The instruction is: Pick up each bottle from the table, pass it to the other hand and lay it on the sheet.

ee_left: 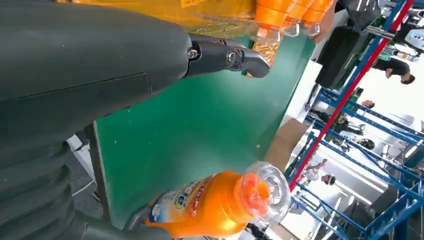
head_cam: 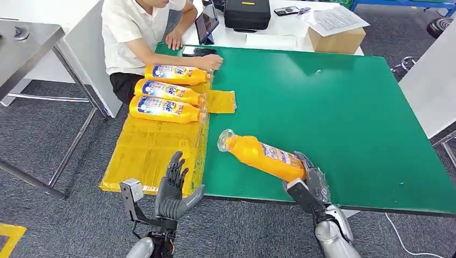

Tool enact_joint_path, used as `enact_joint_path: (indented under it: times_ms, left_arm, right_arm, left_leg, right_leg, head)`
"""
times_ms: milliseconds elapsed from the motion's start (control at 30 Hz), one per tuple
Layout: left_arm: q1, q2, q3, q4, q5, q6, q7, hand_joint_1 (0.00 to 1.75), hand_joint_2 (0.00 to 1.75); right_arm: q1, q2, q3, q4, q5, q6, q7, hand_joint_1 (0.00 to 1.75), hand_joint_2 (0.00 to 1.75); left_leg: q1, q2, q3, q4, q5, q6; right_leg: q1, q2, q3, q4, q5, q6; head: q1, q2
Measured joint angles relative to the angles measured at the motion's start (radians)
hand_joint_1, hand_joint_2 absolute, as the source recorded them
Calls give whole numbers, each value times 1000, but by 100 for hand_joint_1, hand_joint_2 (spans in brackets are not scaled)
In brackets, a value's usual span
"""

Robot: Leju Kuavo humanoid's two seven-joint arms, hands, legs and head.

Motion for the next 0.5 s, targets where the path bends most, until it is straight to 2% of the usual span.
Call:
enact_joint_path:
  times_ms: [233, 500]
  left_arm:
    - [2, 5, -4, 1, -26, 2, 3, 0, 175]
    - [-11, 17, -5, 27, 48, -77, 49, 0, 175]
  right_arm:
    - [14, 4, 0, -36, -34, 16, -11, 175, 175]
    - [17, 42, 8, -103, -85, 52, -13, 175, 175]
  left_leg:
    - [0, 0, 0, 0, 0, 0]
    - [0, 0, 0, 0, 0, 0]
  right_leg:
    - [0, 0, 0, 0, 0, 0]
    - [0, 0, 0, 0, 0, 0]
  head:
    - [0, 0]
    - [0, 0]
